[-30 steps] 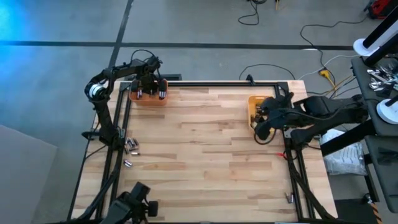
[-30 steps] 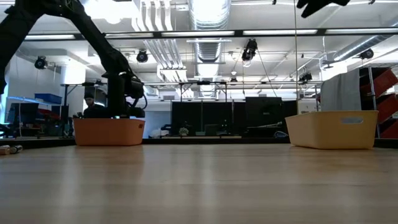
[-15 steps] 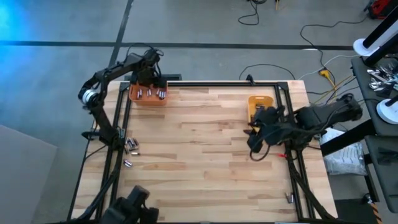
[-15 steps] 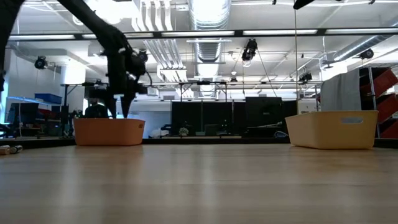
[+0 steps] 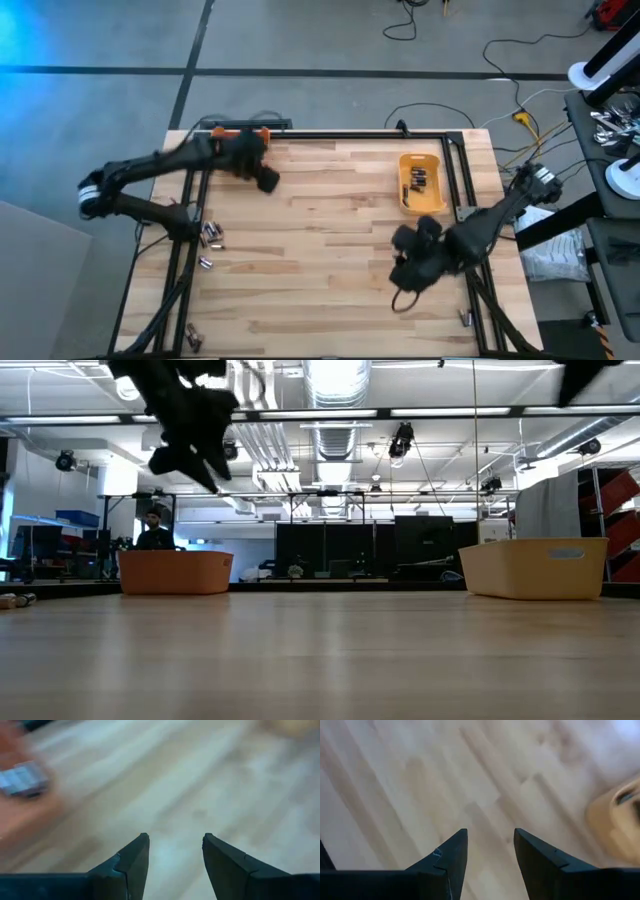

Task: Sort batteries
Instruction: Put the black battery into the yellow bin

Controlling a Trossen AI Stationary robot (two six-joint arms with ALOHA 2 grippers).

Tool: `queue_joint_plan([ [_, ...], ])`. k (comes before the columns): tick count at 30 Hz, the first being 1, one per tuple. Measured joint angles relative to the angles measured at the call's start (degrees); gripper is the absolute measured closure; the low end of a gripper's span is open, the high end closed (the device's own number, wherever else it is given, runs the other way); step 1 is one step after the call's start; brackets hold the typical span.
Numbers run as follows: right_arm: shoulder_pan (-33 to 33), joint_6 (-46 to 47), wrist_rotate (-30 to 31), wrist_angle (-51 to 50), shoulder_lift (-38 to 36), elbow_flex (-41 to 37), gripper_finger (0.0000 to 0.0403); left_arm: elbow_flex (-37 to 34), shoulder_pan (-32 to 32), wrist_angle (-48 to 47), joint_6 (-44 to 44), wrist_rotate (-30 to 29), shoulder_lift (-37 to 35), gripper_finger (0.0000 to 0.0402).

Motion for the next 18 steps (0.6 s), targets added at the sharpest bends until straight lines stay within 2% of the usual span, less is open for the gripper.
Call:
queue_joint_plan([
  [5, 6.1, 7.1, -12.9, -0.1, 7.8, -0.2, 0.0217, -10.1, -19.5, 20.4, -6.2, -5.6, -5.7, 0.0237],
  [9, 11.1, 14.5, -27.8, -0.1, 13.6, -0.2, 0.0188, -16.9, -33.2, 36.9, -8.1, -9.2, -6.1, 0.0238],
  [11, 13.6, 16.6, -33.5, -0.1, 16.2, -0.2, 0.0175, -19.2, -38.8, 42.9, -8.9, -10.3, -5.1, 0.0238],
  [15, 17.4, 17.9, -41.2, -0.4, 20.4, -0.2, 0.015, -20.9, -46.2, 46.3, -11.5, -13.4, -2.0, 0.0238],
  [18, 18.1, 16.9, -42.6, -1.9, 23.1, -0.4, 0.0132, -21.0, -48.3, 46.4, -13.2, -14.4, 0.6, 0.0238],
])
